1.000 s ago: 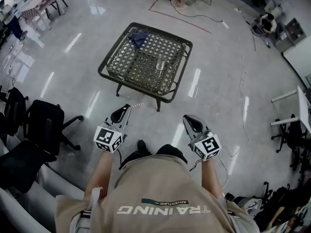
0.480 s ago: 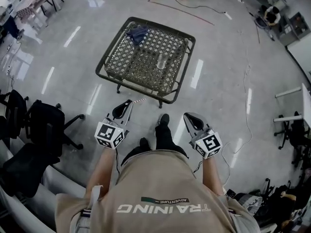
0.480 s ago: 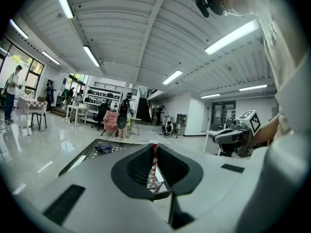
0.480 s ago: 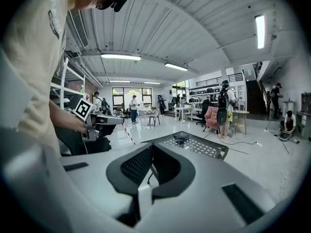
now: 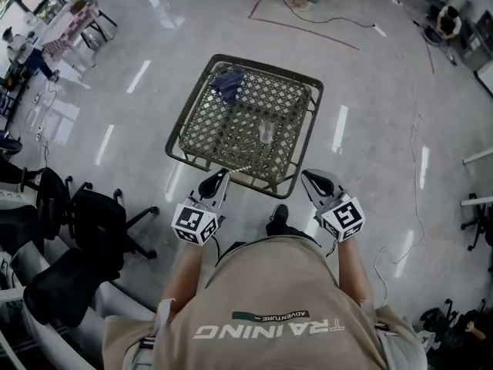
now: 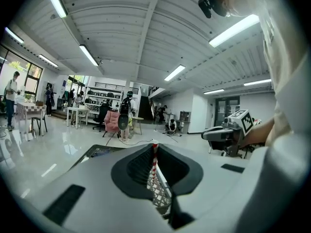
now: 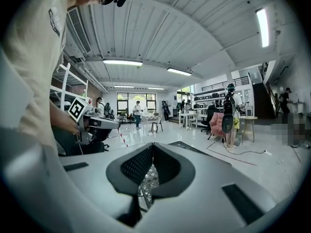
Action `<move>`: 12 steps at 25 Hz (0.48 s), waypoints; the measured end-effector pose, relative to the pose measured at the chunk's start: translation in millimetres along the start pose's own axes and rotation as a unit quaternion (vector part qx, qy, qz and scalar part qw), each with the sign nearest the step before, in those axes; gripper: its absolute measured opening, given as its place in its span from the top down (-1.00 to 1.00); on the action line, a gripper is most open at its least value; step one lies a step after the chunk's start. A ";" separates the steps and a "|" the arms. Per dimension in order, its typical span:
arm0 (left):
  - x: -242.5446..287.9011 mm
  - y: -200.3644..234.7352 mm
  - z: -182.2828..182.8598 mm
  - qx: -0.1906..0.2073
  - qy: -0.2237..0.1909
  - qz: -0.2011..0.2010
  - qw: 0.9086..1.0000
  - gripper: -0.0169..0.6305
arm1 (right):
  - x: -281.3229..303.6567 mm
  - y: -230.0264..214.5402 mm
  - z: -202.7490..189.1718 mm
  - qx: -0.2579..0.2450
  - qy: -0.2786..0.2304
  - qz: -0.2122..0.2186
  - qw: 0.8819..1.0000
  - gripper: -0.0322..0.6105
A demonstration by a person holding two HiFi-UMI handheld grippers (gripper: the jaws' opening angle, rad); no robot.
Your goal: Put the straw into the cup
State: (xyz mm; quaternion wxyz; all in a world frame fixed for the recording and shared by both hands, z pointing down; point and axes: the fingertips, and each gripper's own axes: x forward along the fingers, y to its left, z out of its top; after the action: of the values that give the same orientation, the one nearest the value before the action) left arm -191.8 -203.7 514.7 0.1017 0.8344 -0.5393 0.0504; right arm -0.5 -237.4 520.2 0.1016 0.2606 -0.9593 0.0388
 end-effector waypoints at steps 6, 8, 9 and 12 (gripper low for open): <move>43.6 13.3 17.6 0.008 0.004 0.018 1.000 0.83 | 15.7 -40.2 1.1 0.018 -0.003 0.029 0.999 0.85; 56.9 15.7 18.1 0.008 0.007 0.026 1.000 0.83 | 17.7 -53.4 0.6 0.017 -0.005 0.033 0.999 0.84; 63.3 16.9 17.4 0.006 0.009 0.031 0.999 0.83 | 18.2 -60.0 -0.1 0.017 -0.006 0.033 0.999 0.84; 84.9 21.8 15.7 0.006 0.014 0.033 0.999 0.83 | 21.4 -76.7 -1.3 0.017 -0.012 0.034 0.999 0.84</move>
State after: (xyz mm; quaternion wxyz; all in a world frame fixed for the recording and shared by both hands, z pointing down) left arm -177.0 -291.5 518.4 0.1028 0.8159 -0.5648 0.0687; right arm 20.7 -313.8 527.8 0.0839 0.2295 -0.9681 0.0555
